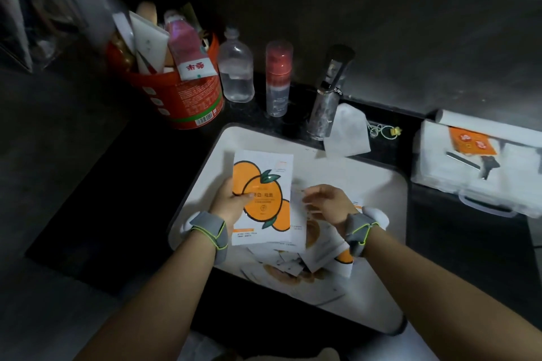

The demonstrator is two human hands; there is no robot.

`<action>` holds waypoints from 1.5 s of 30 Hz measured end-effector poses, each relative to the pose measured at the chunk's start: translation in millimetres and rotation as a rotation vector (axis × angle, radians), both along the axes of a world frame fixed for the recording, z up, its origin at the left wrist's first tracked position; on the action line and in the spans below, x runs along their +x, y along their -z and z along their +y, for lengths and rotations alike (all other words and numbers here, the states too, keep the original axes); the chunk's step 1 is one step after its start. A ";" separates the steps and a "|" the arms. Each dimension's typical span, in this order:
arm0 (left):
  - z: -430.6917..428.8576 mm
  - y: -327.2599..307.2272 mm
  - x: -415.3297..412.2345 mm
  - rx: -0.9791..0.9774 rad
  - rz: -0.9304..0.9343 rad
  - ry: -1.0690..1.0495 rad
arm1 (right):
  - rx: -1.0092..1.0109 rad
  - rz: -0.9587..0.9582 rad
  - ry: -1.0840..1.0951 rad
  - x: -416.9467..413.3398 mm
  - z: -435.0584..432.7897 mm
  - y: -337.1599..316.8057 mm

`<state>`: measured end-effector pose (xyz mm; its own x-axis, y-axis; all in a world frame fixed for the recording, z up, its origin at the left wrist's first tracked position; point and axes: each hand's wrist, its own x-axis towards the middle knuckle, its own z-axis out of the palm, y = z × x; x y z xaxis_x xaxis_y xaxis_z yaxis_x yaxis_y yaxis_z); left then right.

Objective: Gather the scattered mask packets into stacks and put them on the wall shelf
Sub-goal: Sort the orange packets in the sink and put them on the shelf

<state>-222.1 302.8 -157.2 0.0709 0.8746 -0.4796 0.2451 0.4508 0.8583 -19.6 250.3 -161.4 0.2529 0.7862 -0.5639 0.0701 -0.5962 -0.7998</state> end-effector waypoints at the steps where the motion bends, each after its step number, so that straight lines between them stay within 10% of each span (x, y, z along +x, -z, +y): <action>1: 1.0 2.2 -3.5 0.007 0.031 -0.011 | -0.002 -0.126 -0.024 7.3 -2.2 6.2; 4: 1.9 4.6 -10.8 0.037 0.042 -0.047 | -0.097 -0.396 -0.122 22.5 -12.7 10.7; 14: -2.0 12.4 -6.2 -0.020 -0.012 -0.100 | -0.206 -0.405 -0.033 26.1 -20.4 14.7; 19: -1.6 14.8 -6.0 -0.028 0.001 -0.088 | -0.191 -0.100 0.099 2.1 -20.5 14.6; 28: -4.5 10.1 -5.9 -0.035 0.003 -0.070 | -0.222 -0.718 0.050 18.7 -25.7 24.2; 45: -4.7 15.4 -7.3 -0.075 0.037 -0.044 | -0.303 -0.411 0.221 16.6 -23.0 30.8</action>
